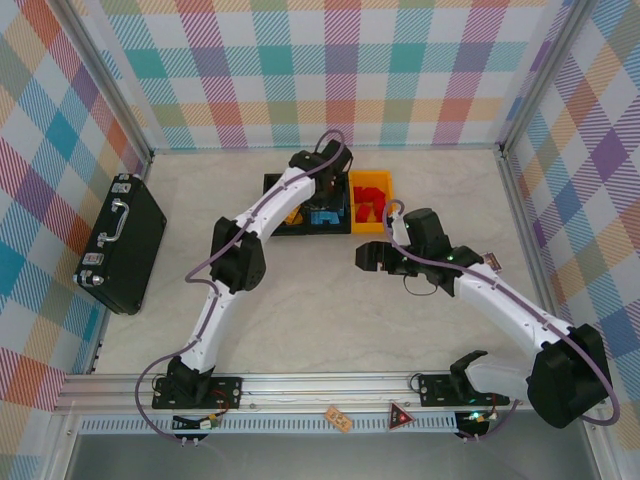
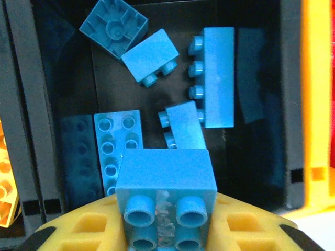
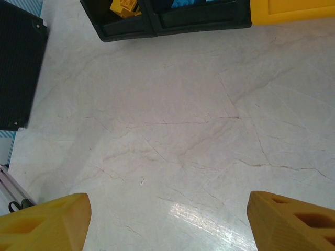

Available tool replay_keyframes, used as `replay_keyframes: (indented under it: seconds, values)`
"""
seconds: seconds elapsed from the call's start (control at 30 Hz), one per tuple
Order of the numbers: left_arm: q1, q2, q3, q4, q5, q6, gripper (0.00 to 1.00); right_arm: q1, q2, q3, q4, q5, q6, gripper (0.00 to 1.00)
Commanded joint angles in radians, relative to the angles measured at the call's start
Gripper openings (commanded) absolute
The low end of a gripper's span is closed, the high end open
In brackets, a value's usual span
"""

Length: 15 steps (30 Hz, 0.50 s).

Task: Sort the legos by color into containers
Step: Place the lego in the container.

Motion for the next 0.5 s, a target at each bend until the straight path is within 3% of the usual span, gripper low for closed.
replay_keyframes:
  seconds: [0.0,0.23,0.47]
  values:
    - [0.005,0.014,0.053,-0.045,-0.036,0.0,0.4,-0.01,-0.02,-0.017,0.019,-0.014,0.012,0.78]
    - [-0.003,-0.025,0.058,-0.038,-0.017,0.003,0.61,-0.013,-0.003,-0.008,0.022,-0.017,0.013,0.78]
    - [-0.017,-0.14,-0.018,0.003,-0.007,0.01,0.66,-0.013,-0.004,0.001,0.009,-0.004,0.013,0.79]
